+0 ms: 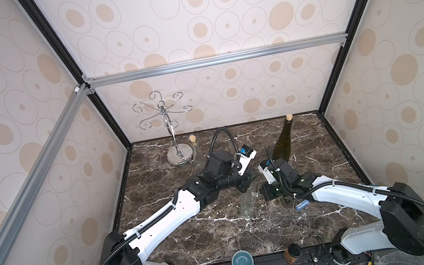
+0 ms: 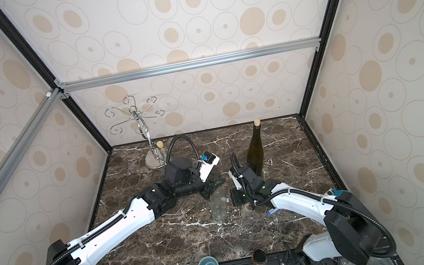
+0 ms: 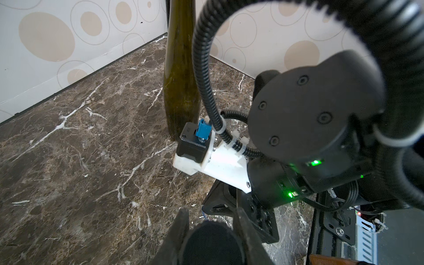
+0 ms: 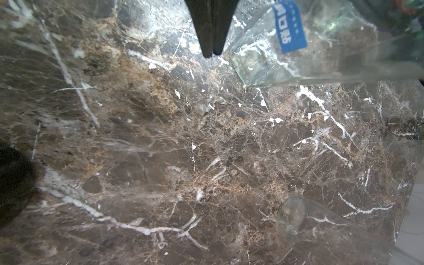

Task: Remove the label from the bottle
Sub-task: Tear open the label from the bottle.

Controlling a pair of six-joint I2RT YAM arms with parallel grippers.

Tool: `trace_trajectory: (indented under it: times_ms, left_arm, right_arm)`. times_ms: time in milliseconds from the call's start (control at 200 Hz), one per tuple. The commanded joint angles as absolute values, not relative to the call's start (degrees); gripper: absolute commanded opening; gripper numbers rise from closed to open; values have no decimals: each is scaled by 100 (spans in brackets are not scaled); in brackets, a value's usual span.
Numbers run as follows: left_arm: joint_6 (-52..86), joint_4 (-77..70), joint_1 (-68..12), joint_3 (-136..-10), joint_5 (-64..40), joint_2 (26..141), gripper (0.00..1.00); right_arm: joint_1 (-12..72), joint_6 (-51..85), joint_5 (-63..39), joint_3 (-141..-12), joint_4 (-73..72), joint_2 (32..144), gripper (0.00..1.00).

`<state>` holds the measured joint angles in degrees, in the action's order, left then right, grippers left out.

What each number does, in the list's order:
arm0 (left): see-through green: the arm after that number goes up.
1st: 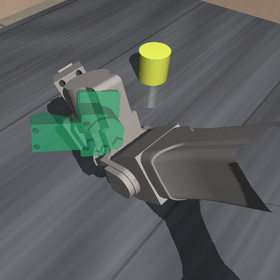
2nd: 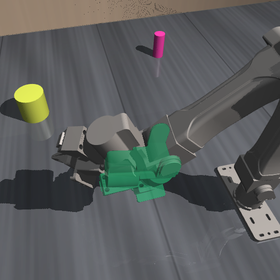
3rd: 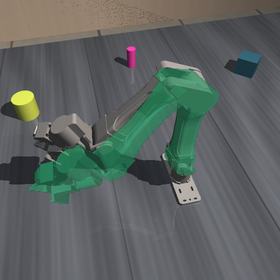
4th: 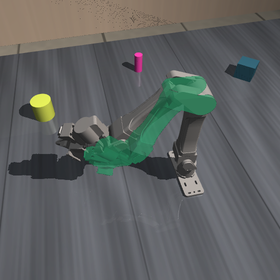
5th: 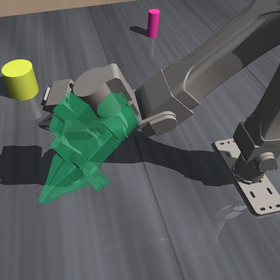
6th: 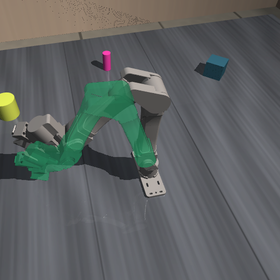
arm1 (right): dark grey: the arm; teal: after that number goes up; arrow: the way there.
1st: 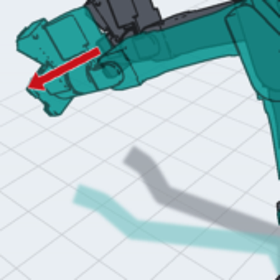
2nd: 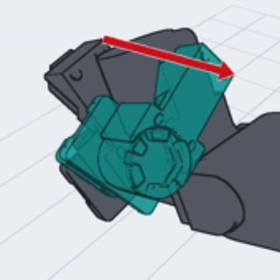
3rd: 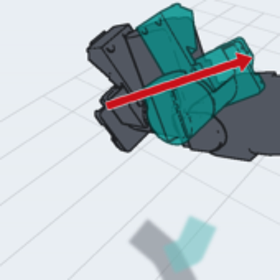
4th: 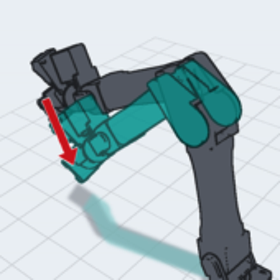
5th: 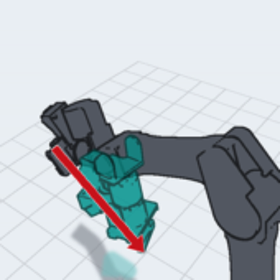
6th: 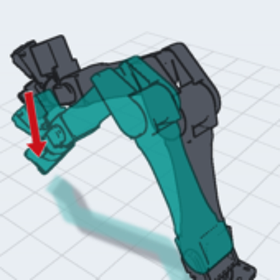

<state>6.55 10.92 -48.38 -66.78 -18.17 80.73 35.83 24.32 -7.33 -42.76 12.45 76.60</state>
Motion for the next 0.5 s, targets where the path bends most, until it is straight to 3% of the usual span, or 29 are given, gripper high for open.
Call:
trace_trajectory:
  times_ms: [0, 495]
  left_arm:
    - [567, 1162, -4913, -6827, -2002, 7954, 12]
    - [545, 1195, -4931, -6864, -1990, 7972, 12]
  right_arm:
    - [3525, 2343, -773, -4254, 1279, 7743, 0]
    - [3349, 2260, -829, -4228, 1247, 7822, 0]
